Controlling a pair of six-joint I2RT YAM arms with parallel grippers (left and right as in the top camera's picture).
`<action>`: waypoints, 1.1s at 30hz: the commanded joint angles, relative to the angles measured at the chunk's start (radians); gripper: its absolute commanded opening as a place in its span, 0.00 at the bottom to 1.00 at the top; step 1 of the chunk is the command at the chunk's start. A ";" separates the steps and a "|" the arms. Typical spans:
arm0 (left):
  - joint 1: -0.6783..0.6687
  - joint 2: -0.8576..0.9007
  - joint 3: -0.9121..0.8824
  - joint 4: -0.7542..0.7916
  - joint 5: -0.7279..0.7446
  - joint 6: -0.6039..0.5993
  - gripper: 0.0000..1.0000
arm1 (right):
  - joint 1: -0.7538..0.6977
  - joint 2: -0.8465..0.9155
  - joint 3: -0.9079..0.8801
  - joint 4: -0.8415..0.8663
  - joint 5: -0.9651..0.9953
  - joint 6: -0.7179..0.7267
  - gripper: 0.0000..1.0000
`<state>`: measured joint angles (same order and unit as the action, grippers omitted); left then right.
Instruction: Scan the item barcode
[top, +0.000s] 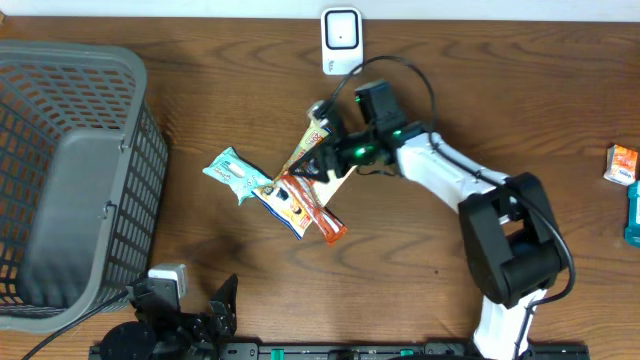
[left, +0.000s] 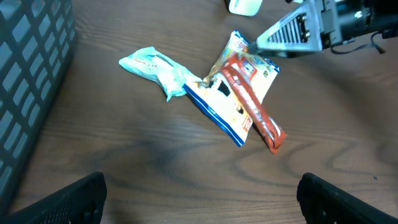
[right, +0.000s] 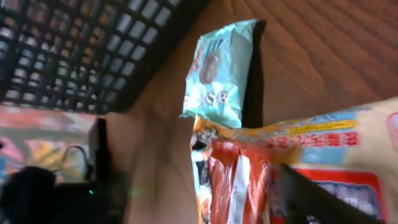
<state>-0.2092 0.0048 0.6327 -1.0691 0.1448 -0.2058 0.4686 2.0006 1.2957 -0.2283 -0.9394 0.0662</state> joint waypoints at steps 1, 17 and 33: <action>0.004 0.000 0.005 0.001 0.005 0.002 0.98 | 0.020 -0.026 0.053 -0.020 0.073 -0.061 0.86; 0.004 0.000 0.005 0.001 0.005 0.002 0.98 | 0.011 -0.039 0.134 -0.639 0.309 -0.325 0.99; 0.004 0.000 0.005 0.001 0.005 0.002 0.98 | 0.027 0.002 -0.161 -0.281 0.154 -0.280 0.99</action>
<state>-0.2092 0.0048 0.6327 -1.0691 0.1448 -0.2058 0.4786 1.9690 1.1542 -0.5102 -0.7547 -0.2264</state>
